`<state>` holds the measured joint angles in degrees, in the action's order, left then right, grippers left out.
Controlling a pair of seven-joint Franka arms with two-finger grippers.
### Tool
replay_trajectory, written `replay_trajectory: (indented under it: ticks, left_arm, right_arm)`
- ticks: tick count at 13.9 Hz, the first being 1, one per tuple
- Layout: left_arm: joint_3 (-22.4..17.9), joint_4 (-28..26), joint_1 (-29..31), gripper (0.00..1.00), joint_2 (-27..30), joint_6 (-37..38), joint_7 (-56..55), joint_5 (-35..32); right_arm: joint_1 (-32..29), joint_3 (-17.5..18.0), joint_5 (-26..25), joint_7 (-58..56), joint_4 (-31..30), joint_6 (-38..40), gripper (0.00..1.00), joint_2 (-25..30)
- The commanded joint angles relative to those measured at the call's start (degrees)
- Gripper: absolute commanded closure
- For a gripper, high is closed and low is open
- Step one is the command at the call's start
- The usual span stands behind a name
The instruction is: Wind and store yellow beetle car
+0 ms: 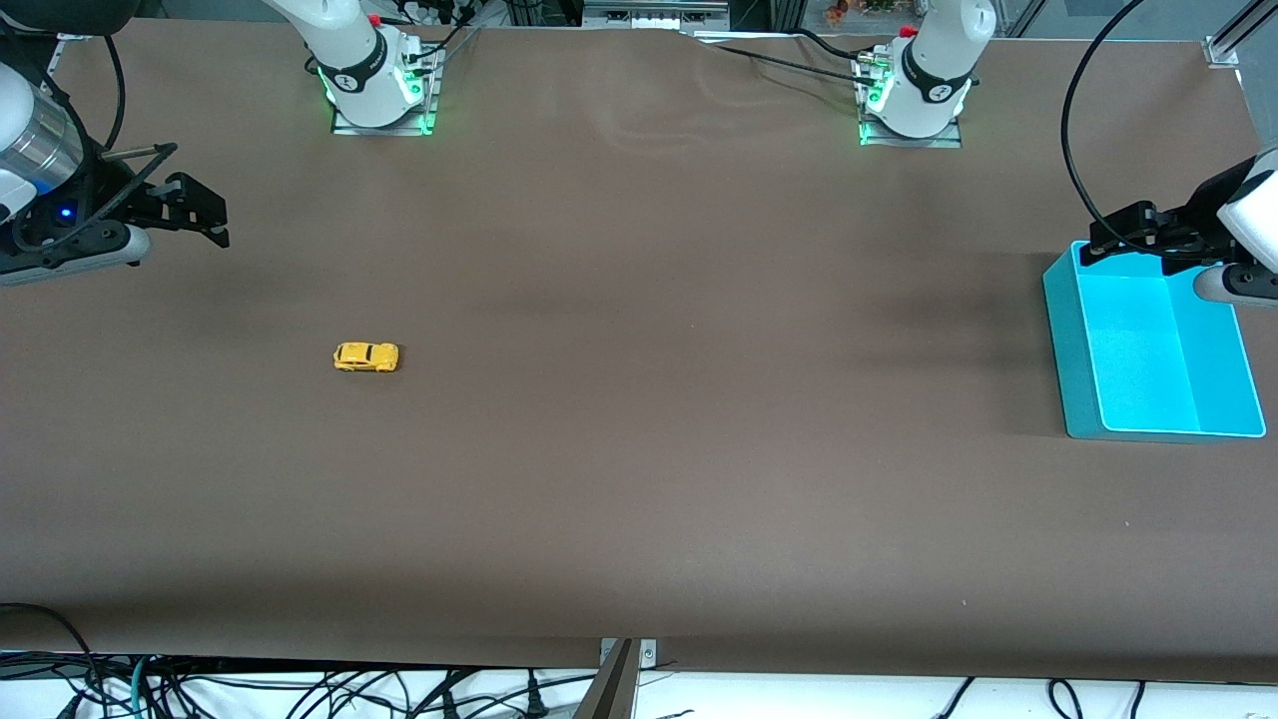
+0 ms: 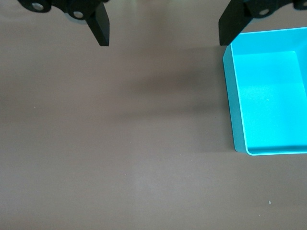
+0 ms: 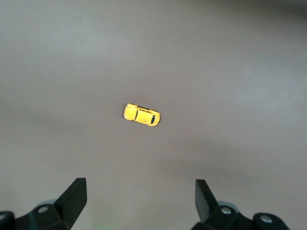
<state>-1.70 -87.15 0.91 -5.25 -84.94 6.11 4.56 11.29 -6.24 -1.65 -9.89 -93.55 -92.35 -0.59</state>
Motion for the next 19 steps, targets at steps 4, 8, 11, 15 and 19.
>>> replay_trajectory:
  ticks: [4,8,11,15,19]
  left_arm:
    - [0.2,0.2,-0.1,0.00,0.4,0.1,-0.4,-0.7]
    - [0.2,0.2,-0.1,0.00,0.4,0.1,-0.4,-0.7]
    - [0.2,0.2,-0.1,0.00,0.5,0.1,-0.4,-0.7]
    - [0.2,0.2,-0.1,0.00,0.4,0.1,-0.4,-0.7]
    - [0.2,0.2,-0.1,0.00,0.4,0.1,-0.3,-0.7]
  right_arm:
    - [-0.3,0.3,0.7,1.9,1.2,1.7,0.00,0.1]
    - [-0.4,-0.4,0.8,1.9,0.2,0.8,0.00,0.4]
    - [-0.3,-0.4,0.1,1.7,-1.9,0.2,0.00,1.5]
    - [-0.3,-0.4,0.1,2.5,-2.2,0.2,0.00,2.1]
    - [-0.3,-0.4,0.0,2.5,-2.2,0.2,0.00,2.1]
